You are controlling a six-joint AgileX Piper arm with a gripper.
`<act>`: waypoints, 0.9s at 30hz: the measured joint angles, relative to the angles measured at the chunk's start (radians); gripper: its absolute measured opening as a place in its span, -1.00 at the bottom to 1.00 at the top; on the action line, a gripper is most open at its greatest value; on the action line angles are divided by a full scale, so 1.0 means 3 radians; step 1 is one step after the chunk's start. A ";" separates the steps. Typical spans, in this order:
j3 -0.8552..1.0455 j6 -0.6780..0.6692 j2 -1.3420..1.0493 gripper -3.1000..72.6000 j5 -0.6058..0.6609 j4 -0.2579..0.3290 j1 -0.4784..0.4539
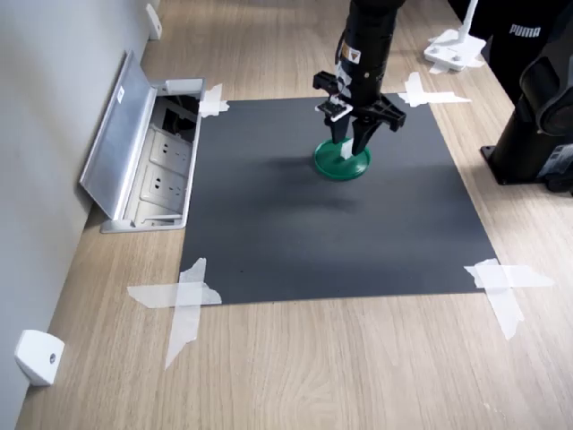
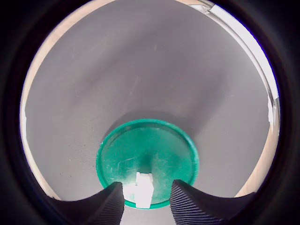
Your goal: Grasp a white terminal and put it on the green lid.
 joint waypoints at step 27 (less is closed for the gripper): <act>0.0942 0.2264 -0.3379 -0.93 -0.0973 0.0339 0.0000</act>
